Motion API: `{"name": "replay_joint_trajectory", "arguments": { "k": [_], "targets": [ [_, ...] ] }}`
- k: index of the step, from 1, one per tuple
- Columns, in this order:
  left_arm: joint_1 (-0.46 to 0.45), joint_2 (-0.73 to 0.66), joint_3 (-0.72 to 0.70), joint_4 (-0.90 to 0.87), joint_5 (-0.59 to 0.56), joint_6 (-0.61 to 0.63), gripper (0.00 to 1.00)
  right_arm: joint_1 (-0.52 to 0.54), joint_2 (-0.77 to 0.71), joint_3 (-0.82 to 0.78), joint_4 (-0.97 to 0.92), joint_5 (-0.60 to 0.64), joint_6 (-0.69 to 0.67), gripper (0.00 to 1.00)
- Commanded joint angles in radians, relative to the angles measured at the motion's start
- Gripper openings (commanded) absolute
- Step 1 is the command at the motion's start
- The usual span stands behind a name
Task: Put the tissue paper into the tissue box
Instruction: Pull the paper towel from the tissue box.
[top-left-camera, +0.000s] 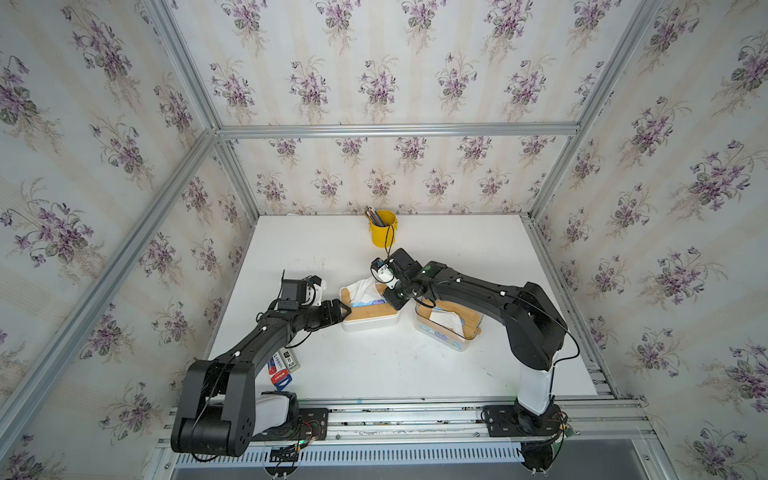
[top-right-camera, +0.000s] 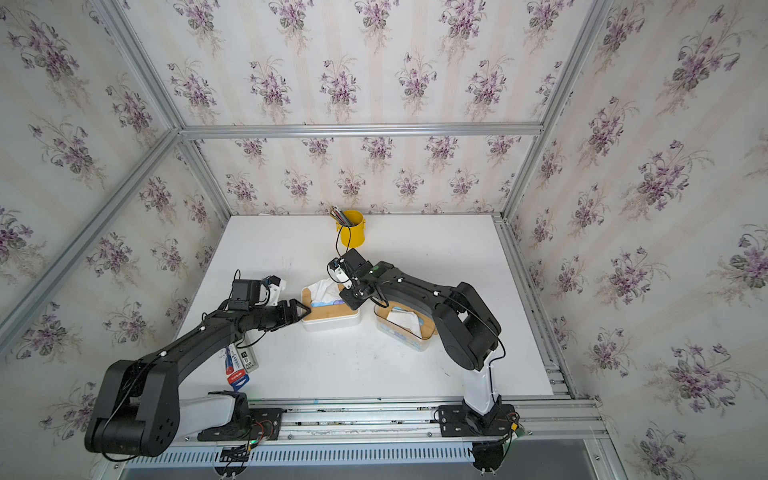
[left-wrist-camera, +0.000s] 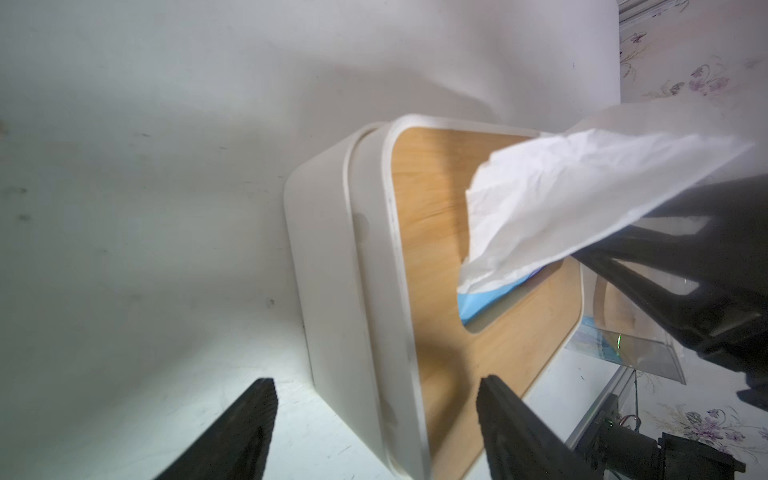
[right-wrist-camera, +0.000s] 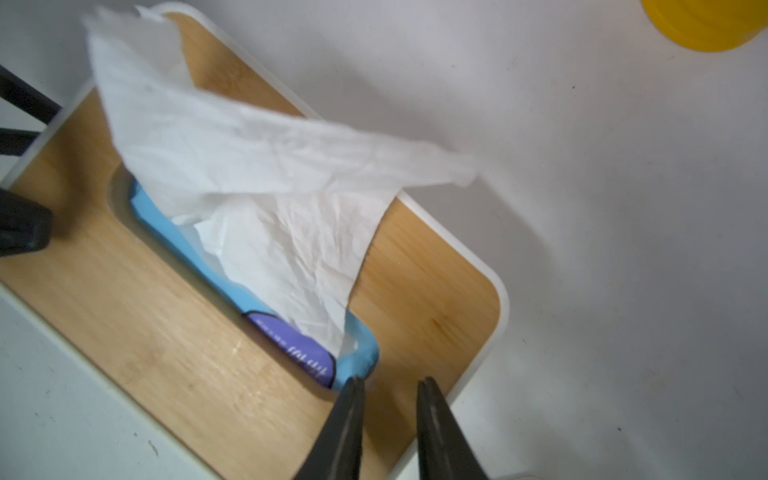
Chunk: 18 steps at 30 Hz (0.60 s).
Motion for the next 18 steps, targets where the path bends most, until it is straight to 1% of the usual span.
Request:
{"name": "replay_joint_trajectory", "arguments": {
  "k": [1, 7, 11, 14, 18],
  "targets": [
    [-0.01, 0.028, 0.009, 0.048, 0.014, -0.007, 0.78, 0.0, 0.023, -0.001, -0.056, 0.036, 0.003, 0.25],
    [-0.037, 0.109, 0.059, 0.094, 0.027, -0.021, 0.74, -0.023, 0.01, 0.011, -0.069, 0.056, 0.024, 0.24],
    [-0.051, 0.191, 0.119, 0.106, 0.058, -0.026, 0.74, -0.055, -0.022, 0.021, -0.052, 0.023, 0.029, 0.24],
    [-0.052, 0.229, 0.165, 0.108, 0.093, -0.028, 0.74, -0.068, -0.051, 0.038, -0.046, 0.019, 0.028, 0.29],
    [-0.052, 0.225, 0.221, 0.043, 0.083, -0.002, 0.78, -0.091, -0.109, 0.037, -0.046, 0.057, 0.036, 0.35]
  ]
}}
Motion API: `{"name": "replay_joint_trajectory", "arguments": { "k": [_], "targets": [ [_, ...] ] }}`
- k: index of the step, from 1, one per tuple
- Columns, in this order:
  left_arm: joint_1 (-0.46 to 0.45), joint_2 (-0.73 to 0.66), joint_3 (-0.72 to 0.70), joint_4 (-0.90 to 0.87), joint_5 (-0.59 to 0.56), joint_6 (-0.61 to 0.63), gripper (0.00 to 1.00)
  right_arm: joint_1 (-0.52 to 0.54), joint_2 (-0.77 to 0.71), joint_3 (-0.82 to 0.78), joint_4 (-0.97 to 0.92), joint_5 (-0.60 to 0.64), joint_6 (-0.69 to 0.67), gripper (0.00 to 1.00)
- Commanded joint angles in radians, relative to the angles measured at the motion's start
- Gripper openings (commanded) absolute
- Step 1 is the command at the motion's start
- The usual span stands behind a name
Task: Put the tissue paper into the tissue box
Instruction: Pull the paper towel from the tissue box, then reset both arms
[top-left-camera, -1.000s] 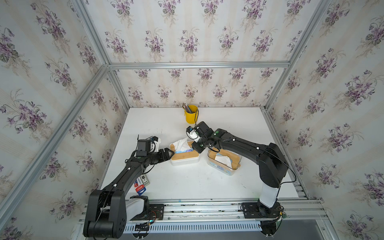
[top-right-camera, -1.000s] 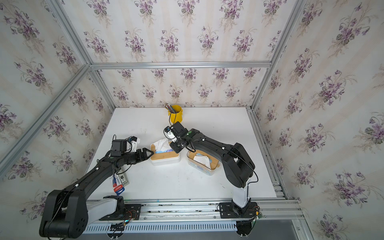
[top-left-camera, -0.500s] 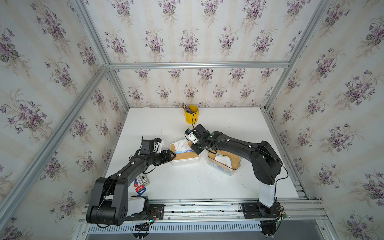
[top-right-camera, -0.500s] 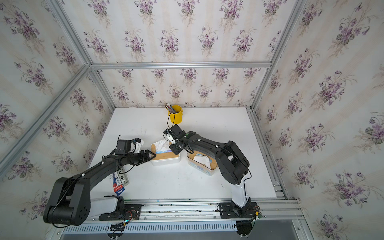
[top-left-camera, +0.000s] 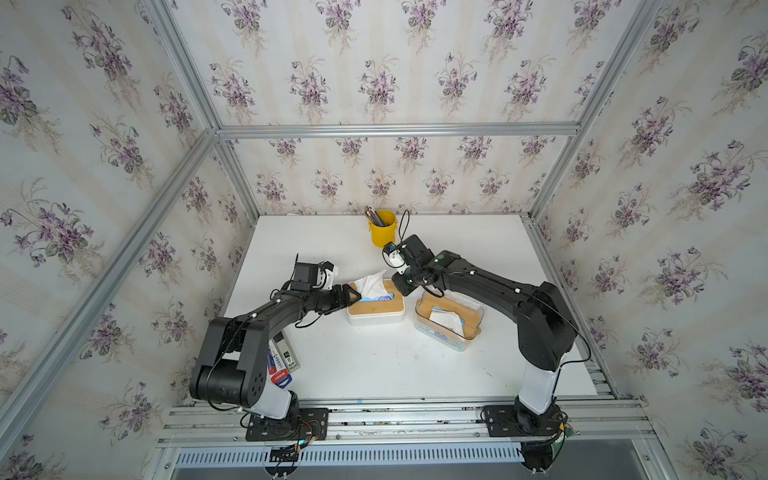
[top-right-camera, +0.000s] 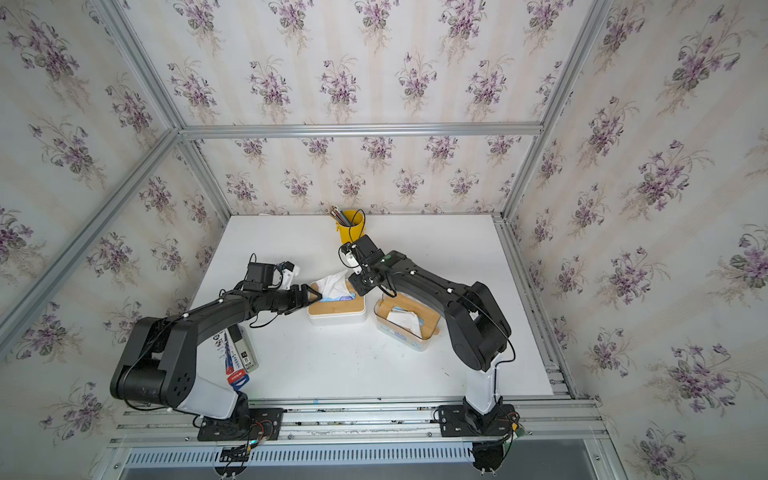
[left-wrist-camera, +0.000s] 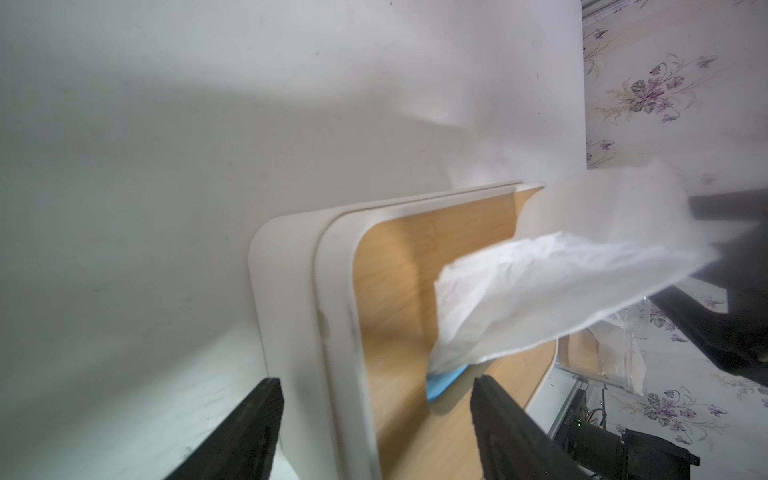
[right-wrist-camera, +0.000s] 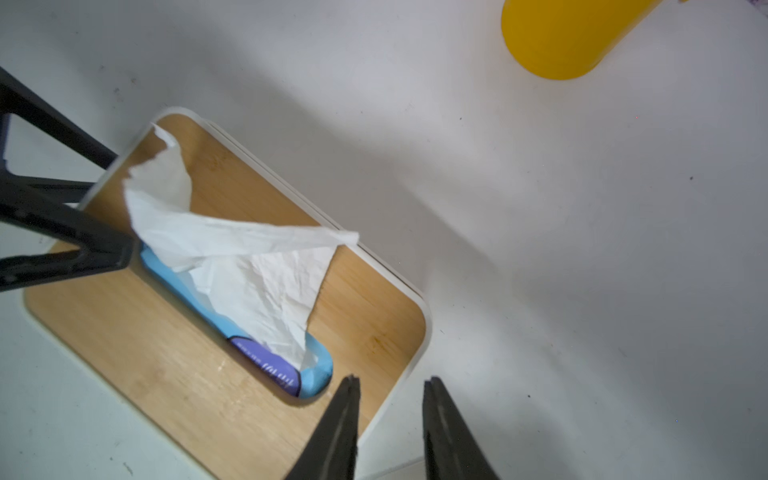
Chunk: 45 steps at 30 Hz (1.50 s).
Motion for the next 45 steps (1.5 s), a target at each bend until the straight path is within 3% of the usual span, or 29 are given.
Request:
{"name": "replay_joint_trajectory", "arguments": {
  "k": [1, 8, 11, 16, 20, 26, 30, 34, 37, 41, 45],
  "targets": [
    [-0.001, -0.022, 0.032, -0.05, 0.002, 0.034, 0.79, -0.016, -0.048, -0.006, -0.012, 0.038, 0.014, 0.37],
    [0.011, -0.166, 0.037, -0.133, -0.118, 0.076, 0.87, -0.088, -0.214, -0.16, 0.064, 0.116, 0.082, 0.43],
    [0.013, -0.231, 0.038, -0.142, -0.218, 0.085, 0.91, -0.125, -0.294, -0.252, 0.137, 0.21, 0.113, 0.46],
    [0.013, -0.333, 0.05, -0.139, -0.444, 0.103, 0.99, -0.244, -0.405, -0.394, 0.286, 0.353, 0.138, 0.59],
    [0.013, -0.391, 0.046, -0.097, -0.659, 0.129, 0.99, -0.366, -0.457, -0.516, 0.459, 0.434, 0.16, 0.74],
    [0.019, -0.392, 0.003, 0.032, -0.959, 0.223, 0.99, -0.544, -0.429, -0.672, 0.728, 0.487, 0.187, 0.89],
    [0.027, -0.345, -0.026, 0.127, -1.096, 0.294, 0.99, -0.593, -0.387, -0.734, 0.849, 0.527, 0.184, 1.0],
    [0.037, -0.249, -0.089, 0.303, -1.131, 0.412, 0.99, -0.594, -0.338, -0.805, 0.976, 0.532, 0.173, 1.0],
    [0.053, -0.181, -0.131, 0.422, -1.051, 0.47, 0.99, -0.595, -0.316, -0.867, 1.095, 0.527, 0.138, 1.0],
    [0.08, -0.121, -0.144, 0.482, -0.923, 0.459, 0.99, -0.596, -0.296, -0.969, 1.284, 0.494, 0.095, 1.0],
    [0.086, -0.052, -0.169, 0.565, -0.866, 0.458, 0.99, -0.6, -0.315, -0.996, 1.319, 0.474, 0.095, 1.0]
  ]
}}
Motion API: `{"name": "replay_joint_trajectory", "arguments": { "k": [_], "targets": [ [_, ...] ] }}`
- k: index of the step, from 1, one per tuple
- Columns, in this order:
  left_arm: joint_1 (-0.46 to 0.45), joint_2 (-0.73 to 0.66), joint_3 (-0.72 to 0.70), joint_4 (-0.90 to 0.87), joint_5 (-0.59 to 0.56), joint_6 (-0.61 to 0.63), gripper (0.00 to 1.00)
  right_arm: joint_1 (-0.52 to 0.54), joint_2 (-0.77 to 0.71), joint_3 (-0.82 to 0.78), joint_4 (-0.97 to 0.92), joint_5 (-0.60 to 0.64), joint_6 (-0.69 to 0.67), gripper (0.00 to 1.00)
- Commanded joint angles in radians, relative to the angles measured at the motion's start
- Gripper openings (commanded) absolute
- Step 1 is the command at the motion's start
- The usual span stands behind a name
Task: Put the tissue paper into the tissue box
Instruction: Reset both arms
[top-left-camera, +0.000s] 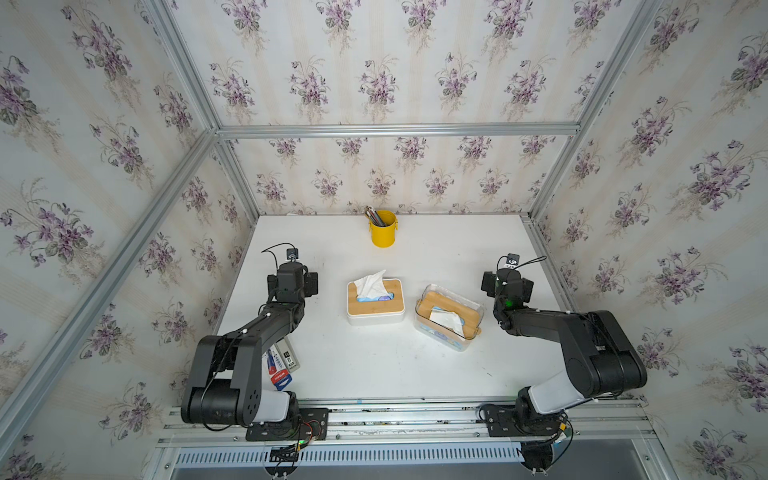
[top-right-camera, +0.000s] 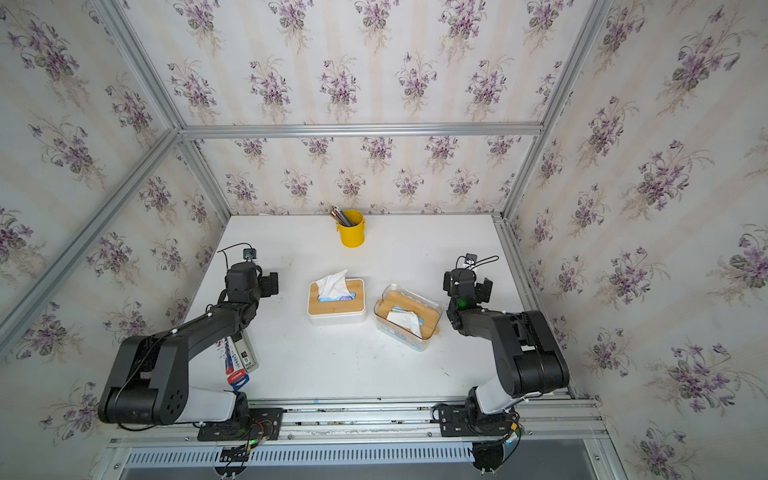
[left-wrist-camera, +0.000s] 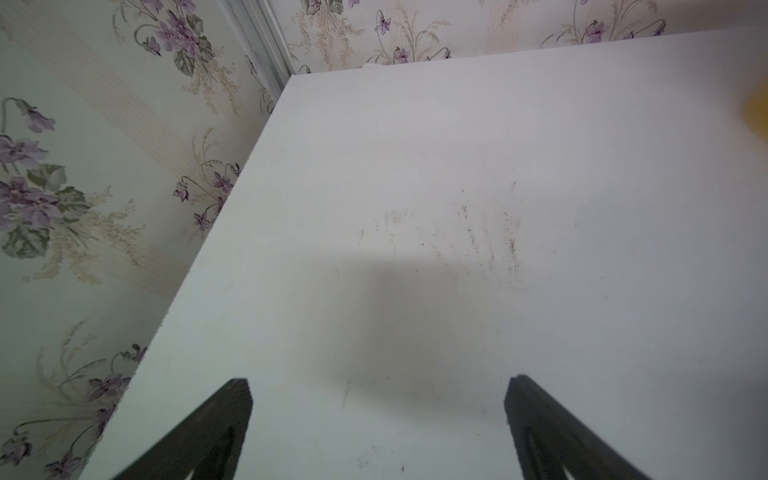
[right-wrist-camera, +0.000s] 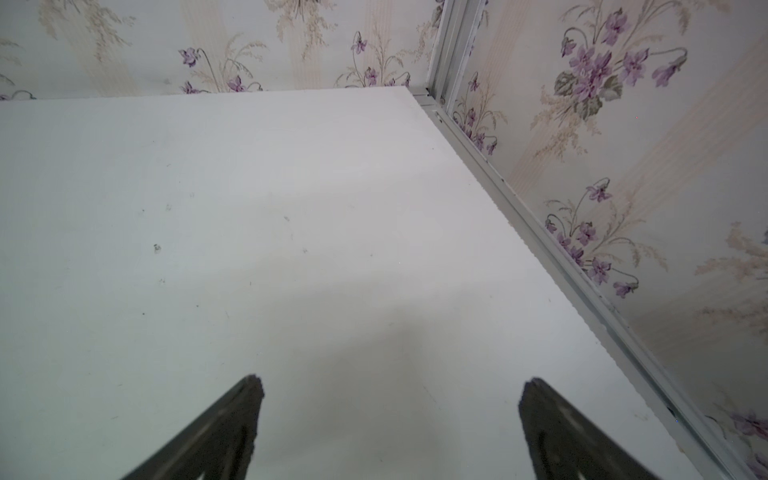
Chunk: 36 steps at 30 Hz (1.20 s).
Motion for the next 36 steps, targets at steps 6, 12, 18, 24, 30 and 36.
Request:
{"name": "replay_joint_trajectory", "arguments": {
  "k": [6, 12, 18, 24, 30, 36],
  "targets": [
    [0.012, 0.062, -0.069, 0.254, 0.134, 0.038, 0.99, -0.005, -0.038, -0.12, 0.335, -0.039, -0.017, 1.0],
    [0.015, 0.065, -0.068, 0.253, 0.176, 0.05, 0.99, -0.023, -0.033, -0.171, 0.434, -0.089, -0.011, 1.0],
    [0.016, 0.051, -0.132, 0.344, 0.238, 0.07, 0.99, -0.029, -0.048, -0.239, 0.544, -0.119, -0.02, 1.0],
    [0.018, 0.085, -0.185, 0.473, 0.24, 0.078, 0.99, -0.029, -0.041, -0.335, 0.717, -0.186, -0.038, 1.0],
    [0.017, 0.086, -0.19, 0.482, 0.24, 0.081, 0.99, -0.029, 0.025, -0.311, 0.773, -0.171, -0.055, 1.0],
    [0.017, 0.088, -0.191, 0.487, 0.24, 0.082, 0.99, -0.032, -0.002, -0.299, 0.694, -0.182, -0.039, 1.0]
  ]
}}
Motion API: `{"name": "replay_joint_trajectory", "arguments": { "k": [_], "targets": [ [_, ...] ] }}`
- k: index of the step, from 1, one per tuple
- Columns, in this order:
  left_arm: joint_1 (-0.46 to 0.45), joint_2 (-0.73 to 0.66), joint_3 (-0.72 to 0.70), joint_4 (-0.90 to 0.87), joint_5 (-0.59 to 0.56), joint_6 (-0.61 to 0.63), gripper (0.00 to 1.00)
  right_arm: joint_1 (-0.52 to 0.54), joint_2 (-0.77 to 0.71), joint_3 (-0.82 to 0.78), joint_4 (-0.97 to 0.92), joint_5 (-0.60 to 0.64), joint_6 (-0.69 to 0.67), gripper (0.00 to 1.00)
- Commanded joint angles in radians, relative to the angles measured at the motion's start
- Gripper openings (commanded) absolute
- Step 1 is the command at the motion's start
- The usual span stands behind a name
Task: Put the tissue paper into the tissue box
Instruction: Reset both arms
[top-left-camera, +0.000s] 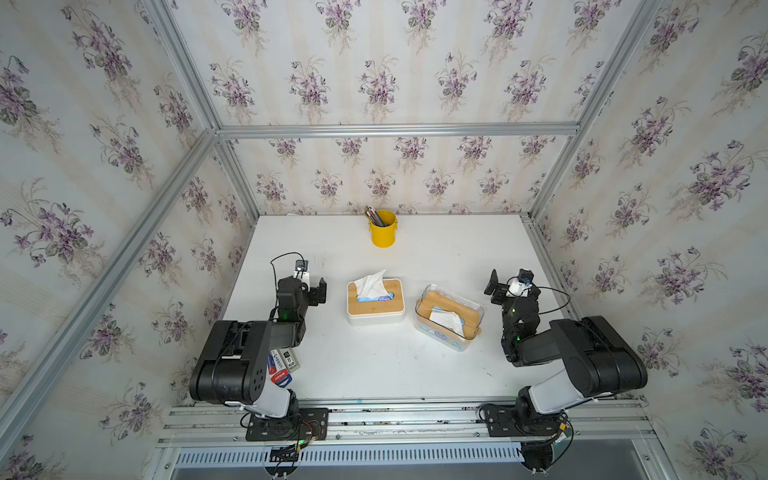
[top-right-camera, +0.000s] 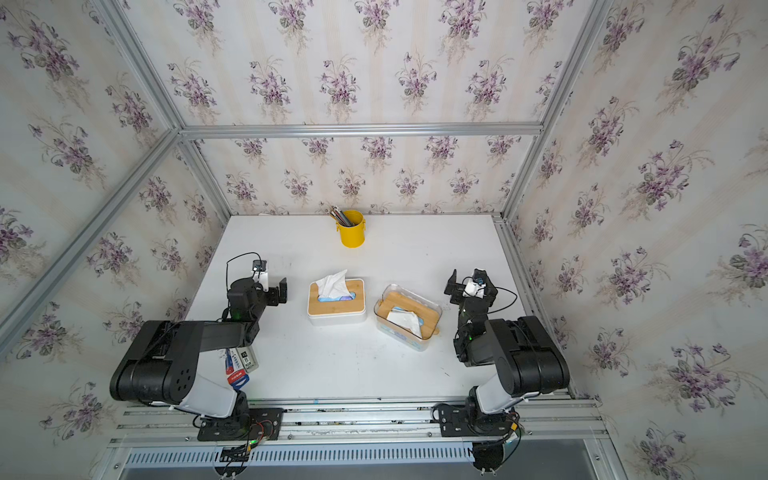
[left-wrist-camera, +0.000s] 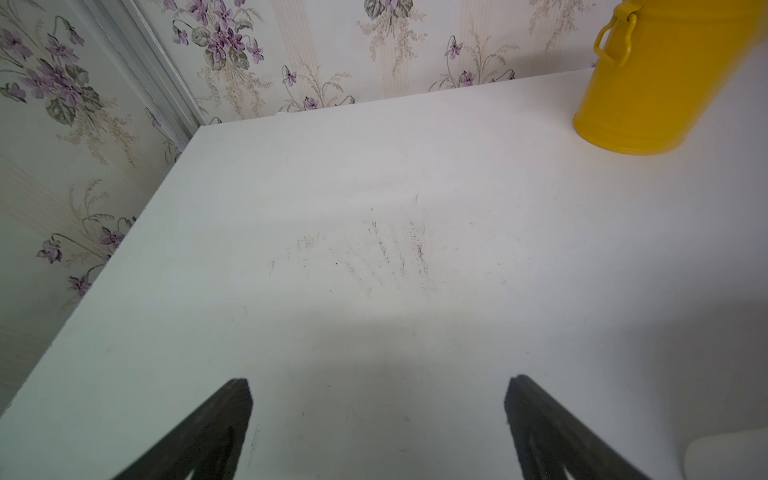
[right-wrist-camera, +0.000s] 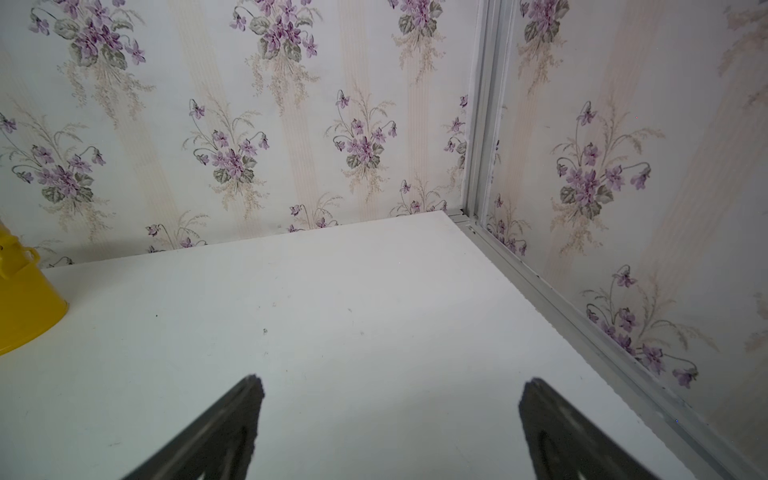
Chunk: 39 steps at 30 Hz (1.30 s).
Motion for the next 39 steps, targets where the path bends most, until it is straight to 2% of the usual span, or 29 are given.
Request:
{"name": "replay_joint_trajectory", "arguments": {
  "k": [1, 39],
  "targets": [
    [0.0, 0.002, 0.0, 0.038, 0.004, 0.007, 0.99, 0.001, 0.003, 0.01, 0.004, -0.007, -0.011, 1.0],
    [-0.001, 0.004, 0.001, 0.038, 0.004, 0.009, 0.99, 0.001, 0.002, 0.005, 0.009, -0.008, -0.012, 1.0]
  ]
}}
